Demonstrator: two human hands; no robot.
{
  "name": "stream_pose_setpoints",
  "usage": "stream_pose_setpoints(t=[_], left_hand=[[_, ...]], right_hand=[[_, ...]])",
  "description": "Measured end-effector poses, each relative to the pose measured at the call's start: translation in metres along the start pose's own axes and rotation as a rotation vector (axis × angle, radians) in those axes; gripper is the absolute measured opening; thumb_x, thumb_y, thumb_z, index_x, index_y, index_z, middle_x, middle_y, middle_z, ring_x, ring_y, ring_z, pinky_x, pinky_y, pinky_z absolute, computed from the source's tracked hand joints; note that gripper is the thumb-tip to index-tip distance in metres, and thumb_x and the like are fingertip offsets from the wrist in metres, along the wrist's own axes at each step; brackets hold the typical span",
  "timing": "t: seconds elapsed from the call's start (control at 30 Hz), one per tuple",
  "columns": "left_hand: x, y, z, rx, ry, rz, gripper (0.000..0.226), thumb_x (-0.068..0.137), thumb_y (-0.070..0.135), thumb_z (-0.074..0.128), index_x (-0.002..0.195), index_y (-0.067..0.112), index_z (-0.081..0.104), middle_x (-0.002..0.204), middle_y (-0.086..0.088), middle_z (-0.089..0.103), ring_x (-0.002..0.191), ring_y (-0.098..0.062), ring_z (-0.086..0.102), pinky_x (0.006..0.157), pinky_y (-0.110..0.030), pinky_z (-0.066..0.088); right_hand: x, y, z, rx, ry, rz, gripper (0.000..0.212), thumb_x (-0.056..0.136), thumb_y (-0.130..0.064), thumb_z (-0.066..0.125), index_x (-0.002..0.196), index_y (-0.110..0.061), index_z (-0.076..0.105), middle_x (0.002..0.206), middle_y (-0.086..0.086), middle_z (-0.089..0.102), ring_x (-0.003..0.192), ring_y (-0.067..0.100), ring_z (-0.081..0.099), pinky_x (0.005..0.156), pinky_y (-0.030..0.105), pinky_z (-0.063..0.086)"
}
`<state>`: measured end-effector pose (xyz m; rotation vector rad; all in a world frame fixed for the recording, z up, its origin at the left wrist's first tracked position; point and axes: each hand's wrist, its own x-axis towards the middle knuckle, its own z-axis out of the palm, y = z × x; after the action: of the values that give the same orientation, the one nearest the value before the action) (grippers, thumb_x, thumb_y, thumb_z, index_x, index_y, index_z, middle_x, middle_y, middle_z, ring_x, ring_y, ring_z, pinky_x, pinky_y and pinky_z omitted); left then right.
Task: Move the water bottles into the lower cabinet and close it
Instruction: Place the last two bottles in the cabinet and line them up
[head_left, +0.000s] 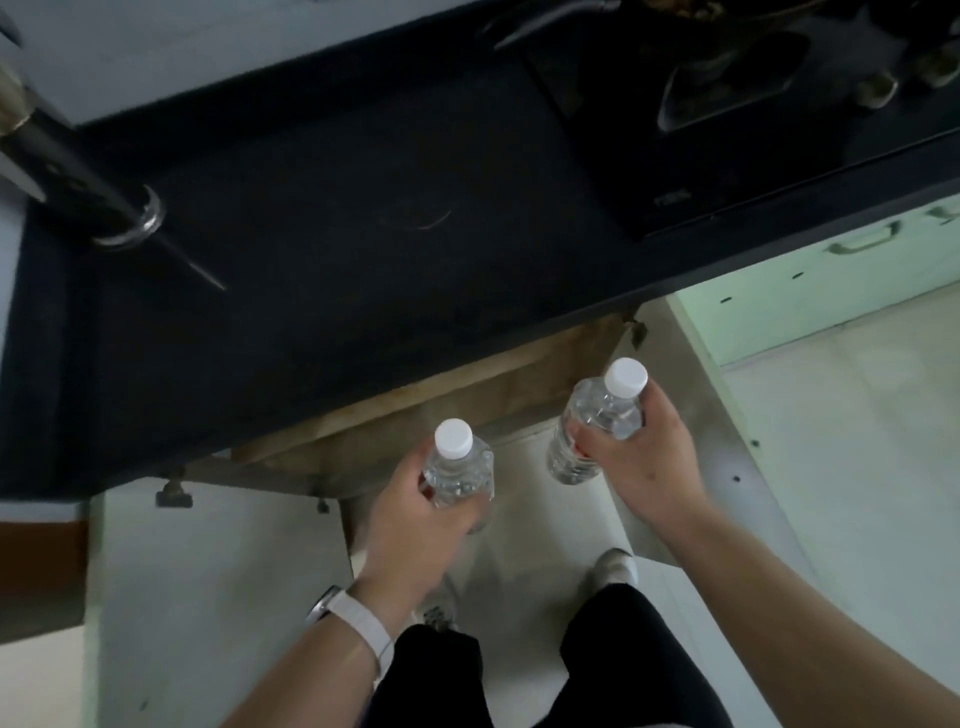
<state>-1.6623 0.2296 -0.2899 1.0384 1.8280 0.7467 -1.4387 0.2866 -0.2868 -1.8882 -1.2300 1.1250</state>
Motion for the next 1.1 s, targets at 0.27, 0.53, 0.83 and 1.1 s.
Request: stream_pose_setpoints(t=[0.27, 0.53, 0.83, 1.1], left_hand=[[0.115, -0.078, 0.062, -0.031, -0.034, 0.167, 0.06, 0.068, 0.033, 0.091, 0.121, 0.038, 0.063, 0.108, 0.024, 0.071, 0.099, 0.004, 0.066, 0.089, -0.03, 0.056], [0.207, -0.123, 0.105, -0.052, 0.043, 0.469, 0.058, 0.068, 0.034, 0.089, 0.119, 0.043, 0.063, 0.111, 0.028, 0.069, 0.104, 0.003, 0.066, 0.091, -0.035, 0.057], [0.259, -0.094, 0.137, -0.178, 0.189, 0.642, 0.037, 0.072, 0.026, 0.087, 0.097, 0.044, 0.068, 0.093, 0.026, 0.073, 0.086, 0.005, 0.07, 0.078, -0.026, 0.056], [0.29, -0.076, 0.162, -0.192, 0.317, 0.648, 0.035, 0.073, 0.034, 0.085, 0.102, 0.044, 0.068, 0.091, 0.029, 0.071, 0.084, 0.009, 0.067, 0.079, -0.027, 0.057]], right_hand=[[0.087, 0.087, 0.081, 0.131, 0.094, -0.141, 0.068, 0.069, -0.039, 0.084, 0.129, -0.032, 0.053, 0.118, -0.011, 0.063, 0.105, 0.012, 0.063, 0.083, 0.036, 0.059], [0.169, 0.136, 0.128, 0.318, 0.176, -0.439, 0.06, 0.072, -0.029, 0.082, 0.125, -0.038, 0.053, 0.113, -0.015, 0.065, 0.099, -0.003, 0.064, 0.079, 0.017, 0.05], [0.225, 0.126, 0.132, 0.402, 0.19, -0.61, 0.04, 0.077, -0.028, 0.081, 0.112, -0.034, 0.061, 0.102, -0.012, 0.071, 0.092, 0.002, 0.069, 0.08, 0.03, 0.056], [0.268, 0.112, 0.14, 0.42, 0.14, -0.606, 0.045, 0.077, -0.025, 0.081, 0.115, -0.033, 0.057, 0.099, -0.014, 0.068, 0.087, -0.01, 0.064, 0.065, 0.009, 0.05]])
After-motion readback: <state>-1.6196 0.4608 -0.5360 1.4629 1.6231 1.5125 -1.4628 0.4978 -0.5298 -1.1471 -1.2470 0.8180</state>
